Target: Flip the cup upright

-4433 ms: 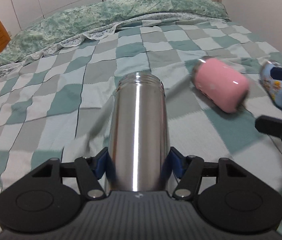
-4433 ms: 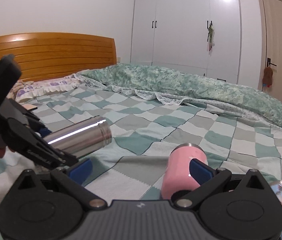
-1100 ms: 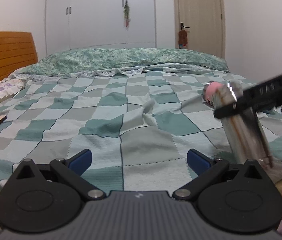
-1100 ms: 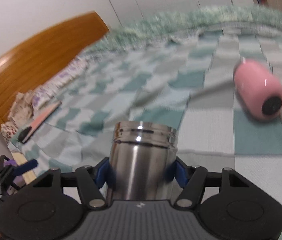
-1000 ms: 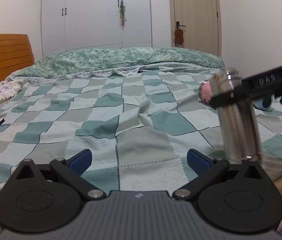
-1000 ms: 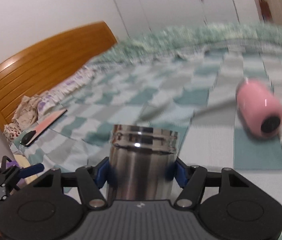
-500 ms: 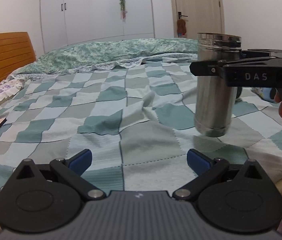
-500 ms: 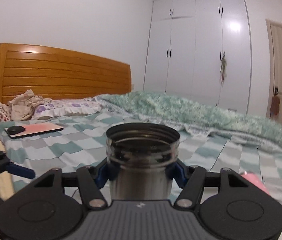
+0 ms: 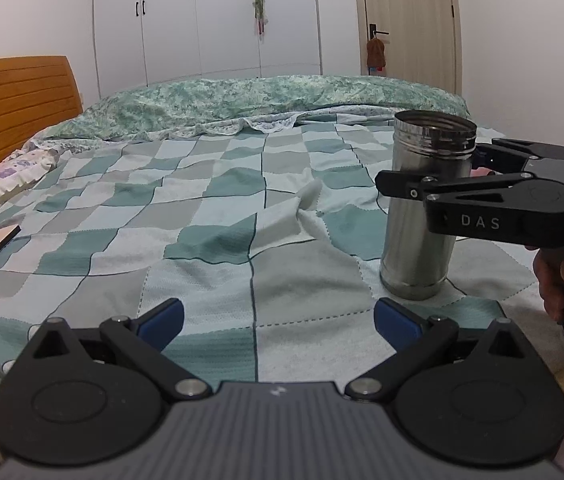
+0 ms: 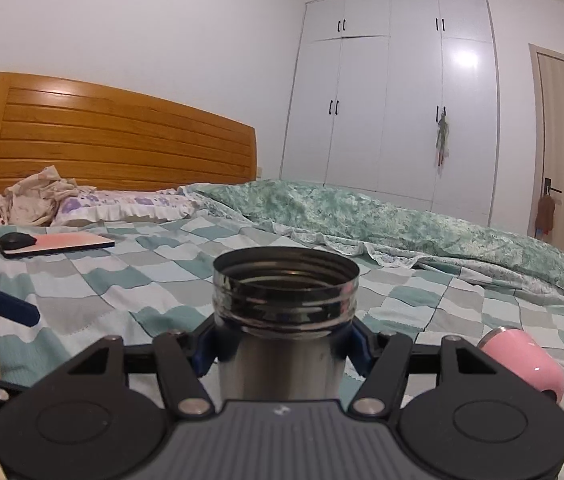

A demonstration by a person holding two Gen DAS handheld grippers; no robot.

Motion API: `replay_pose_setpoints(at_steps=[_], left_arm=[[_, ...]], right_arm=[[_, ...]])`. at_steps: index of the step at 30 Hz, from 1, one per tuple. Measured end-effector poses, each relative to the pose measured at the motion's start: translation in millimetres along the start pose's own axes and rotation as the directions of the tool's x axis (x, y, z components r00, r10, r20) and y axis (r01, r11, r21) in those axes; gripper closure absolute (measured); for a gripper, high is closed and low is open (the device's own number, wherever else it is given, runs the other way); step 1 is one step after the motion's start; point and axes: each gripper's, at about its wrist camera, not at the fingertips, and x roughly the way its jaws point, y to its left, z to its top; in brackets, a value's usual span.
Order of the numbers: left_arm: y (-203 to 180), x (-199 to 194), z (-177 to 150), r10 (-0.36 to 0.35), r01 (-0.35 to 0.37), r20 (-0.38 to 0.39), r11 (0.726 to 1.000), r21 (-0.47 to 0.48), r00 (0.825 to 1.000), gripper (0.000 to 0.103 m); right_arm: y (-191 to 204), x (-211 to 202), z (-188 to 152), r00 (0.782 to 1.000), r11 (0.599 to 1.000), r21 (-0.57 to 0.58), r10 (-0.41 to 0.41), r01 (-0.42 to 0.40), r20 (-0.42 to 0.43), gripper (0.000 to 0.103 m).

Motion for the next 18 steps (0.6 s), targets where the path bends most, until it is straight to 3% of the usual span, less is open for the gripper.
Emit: replay_pose_setpoints(at_steps=[1,2,4,6,11,18], left_arm=[[-1,-1,0,-0.001,0.001,0.004,1.0,-0.001,1.0,0.0],[-2,-3,1,-0.002,0.002,0.007,1.0,-0.001,1.0,0.0],[-5,-7,1,-0.001,0.001,0.019,1.0,-0.002,1.0,0.0],[-8,-11,3,-0.006,0.006,0.03,1.0,-0.005,1.0,0.0],[-27,-30,7,-0.007,0.009,0.081,1.0,-0.026,0.997,0.0],[-77,-62,0,-0.016,0.032,0.204,0.997,-0.076,0.979,0.0]], right_arm=[[-1,-1,0,1.0,1.0,0.002,0.006,-0.006,0.0,0.035],[-3,-3,1,1.0,1.0,0.007,0.012,-0.012,-0.001,0.023],[-5,-9,2,1.0,1.0,0.018,0.01,-0.01,0.006,0.013],[-8,-18,4,1.0,1.0,0.019,0.012,-0.012,0.015,0.013],[-22,-56,8,0.999,0.999,0.035,-0.003,0.002,0.047,0.0],[-69,-144,0,0.994,0.995,0.065,-0.083,0.079,0.069,0.0]])
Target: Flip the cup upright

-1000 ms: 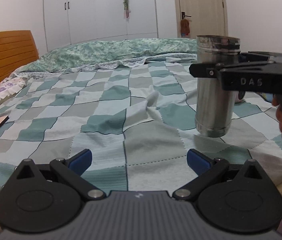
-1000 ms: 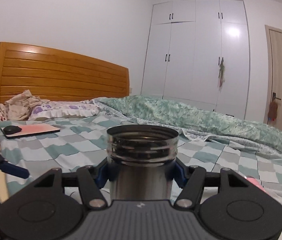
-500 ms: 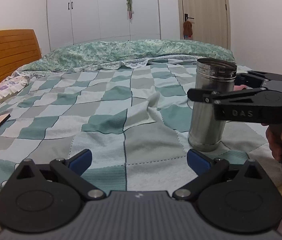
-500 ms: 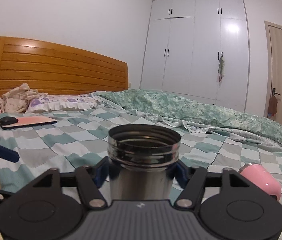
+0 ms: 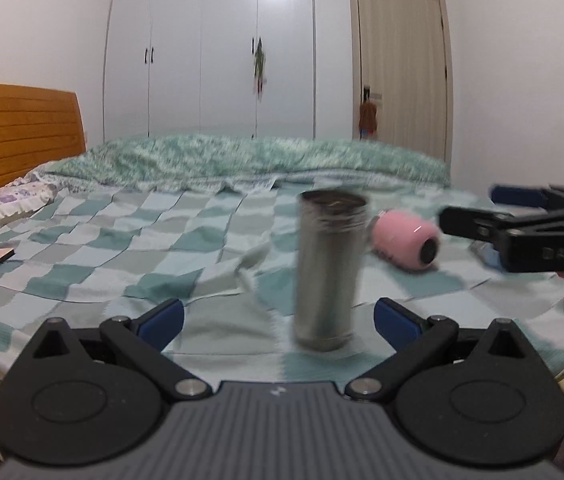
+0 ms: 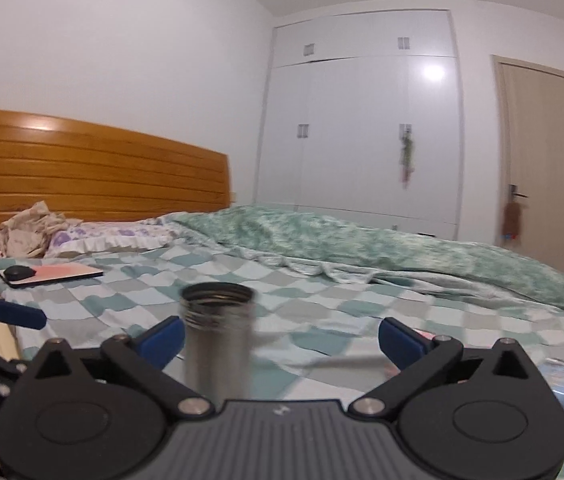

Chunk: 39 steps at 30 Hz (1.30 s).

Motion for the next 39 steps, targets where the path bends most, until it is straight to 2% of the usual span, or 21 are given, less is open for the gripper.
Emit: replay_pose_setpoints(at_steps=[3,8,12,15,21,31,39], left_arm=[[-22,-11,-9,0.0,0.002,0.045,0.999,-0.032,0.999,0.0],[-52,-16,-27,0.044,-0.038,0.075,0.997,-0.073,0.996,0.0],[-69,-20,-44,0.056,-0.047,0.103,0.995,-0.086,0.993,0.0],[-81,-24,-50,0.109,-0.1,0.136,0.993,-0.069,0.985,0.0],[-89,-33,-54,0.106,-0.099,0.192,0.994,-0.043,0.976,0.0],[-101,-41,-63,0.107,-0.115,0.225,0.993,0.021,0.968,0.0],[-98,-39,-62,0.111,-0.113,0.222,0.994,-0.004,0.969,0.0]], right_arm=[[-28,-40,-10,0.998,0.998,0.006,-0.056,0.056,0.005,0.0],[-65,-93,-39,0.992,0.992,0.013,-0.129,0.129,-0.013,0.0],[-79,-124,-65,0.985,0.985,0.035,-0.167,0.168,-0.032,0.0],[-80,-139,-83,0.981,0.98,0.04,-0.193,0.194,-0.026,0.0],[-72,-157,-93,0.97,0.971,0.028,-0.24,0.239,0.047,0.0],[-66,-158,-94,0.96,0.96,0.059,-0.276,0.273,0.054,0.0],[-62,-158,-96,0.954,0.955,0.048,-0.294,0.291,0.057,0.0]])
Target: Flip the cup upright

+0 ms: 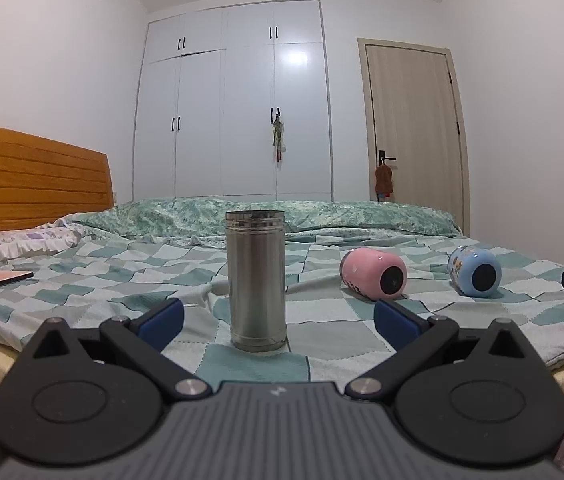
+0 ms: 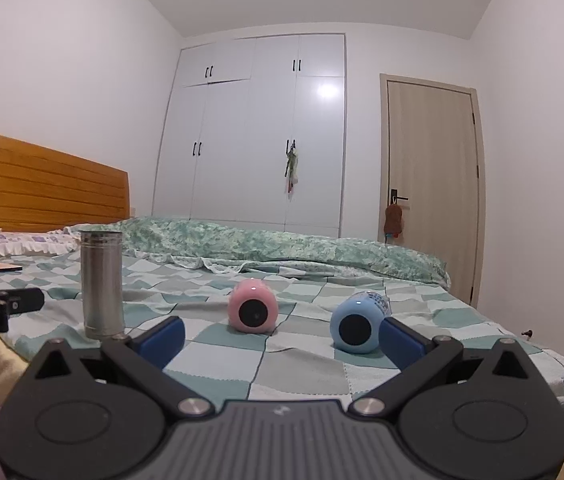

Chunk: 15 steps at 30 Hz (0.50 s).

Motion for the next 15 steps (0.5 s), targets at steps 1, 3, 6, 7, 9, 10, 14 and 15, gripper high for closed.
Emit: replay_pose_setpoints(at_steps=[1,3,6,7,9,10,14,15], left_arm=[[0.4,0.3,0.3,0.0,0.0,-0.001,1.0,0.0,1.0,0.0],[0.5,0.3,0.6,-0.001,0.001,0.001,1.0,0.0,1.0,0.0],[0.7,1.0,0.4,-0.001,0.001,0.0,1.0,-0.003,1.0,0.0],[0.7,1.6,0.4,-0.001,0.001,0.001,1.0,-0.006,1.0,0.0],[1.1,2.1,-0.1,0.0,0.0,0.001,1.0,-0.009,1.0,0.0],[1.5,1.9,-0.4,-0.001,0.001,0.001,1.0,-0.01,1.0,0.0],[1.8,1.9,-0.4,-0.001,0.002,0.002,1.0,-0.01,1.0,0.0],[1.8,1.5,-0.8,-0.002,0.002,0.002,1.0,-0.009,1.0,0.0]], right_arm=[[0.1,0.3,-0.2,1.0,1.0,0.003,-0.001,0.001,-0.002,0.0],[-0.5,0.6,-0.8,1.0,1.0,0.009,0.001,-0.001,0.0,0.0],[1.8,0.7,-1.2,1.0,1.0,0.007,0.001,-0.001,0.002,0.0],[1.8,0.1,-1.4,1.0,1.0,0.006,0.0,0.0,0.002,0.0],[1.6,-0.2,-1.6,1.0,1.0,0.006,-0.001,0.001,0.002,0.0],[1.5,0.0,-1.7,1.0,1.0,0.007,0.0,0.0,0.002,0.0],[1.4,0.0,-1.6,1.0,1.0,0.007,0.0,0.0,0.002,0.0],[1.6,0.4,-1.7,1.0,1.0,0.006,0.0,0.0,0.002,0.0]])
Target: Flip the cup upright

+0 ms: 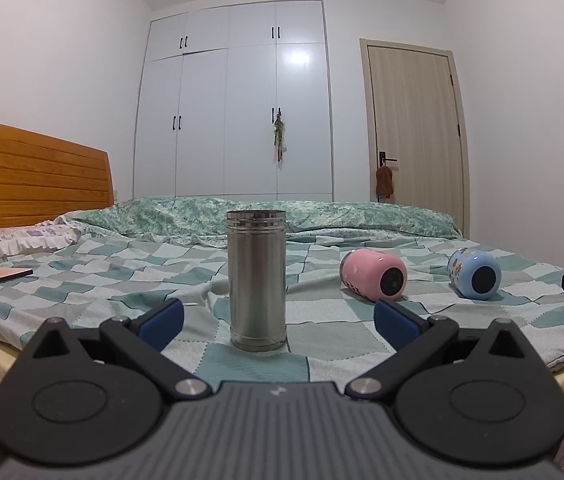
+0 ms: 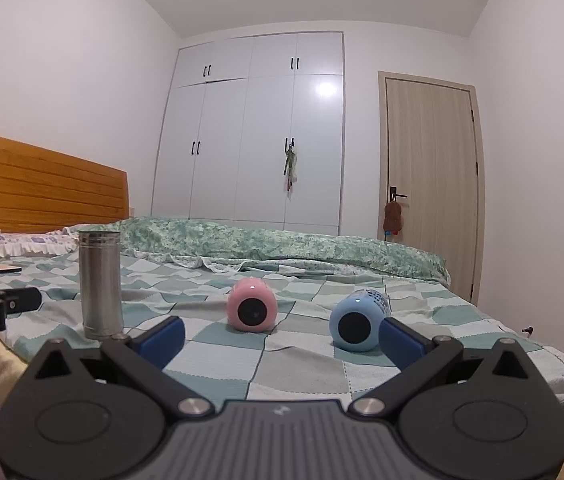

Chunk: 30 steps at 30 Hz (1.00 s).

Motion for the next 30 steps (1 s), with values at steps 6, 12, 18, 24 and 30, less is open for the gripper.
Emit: replay_pose_setpoints(at_steps=[6,12,18,24,30], left_arm=[[0.3,-0.5,-0.1,0.0,0.0,-0.001,1.0,0.0,1.0,0.0],[0.6,-1.8,0.1,-0.003,0.003,0.001,1.0,0.0,1.0,0.0],[0.3,-2.2,0.5,-0.005,0.005,0.001,1.0,0.0,1.0,0.0],[-0.1,-2.2,0.5,-0.005,0.005,0.001,1.0,-0.001,1.0,0.0],[-0.6,-2.3,1.0,-0.006,0.006,0.002,1.0,-0.001,1.0,0.0]], right_arm=[[0.2,-0.2,-0.1,1.0,1.0,0.001,0.001,-0.001,0.0,0.0],[0.3,-0.3,0.1,1.0,1.0,0.001,0.001,-0.001,0.0,0.0],[0.5,-0.7,0.1,1.0,1.0,0.0,0.0,0.0,0.001,0.0],[0.6,-0.8,0.1,1.0,1.0,0.0,0.0,0.0,0.001,0.0],[0.8,-0.5,0.0,1.0,1.0,0.0,0.0,0.0,0.001,0.0]])
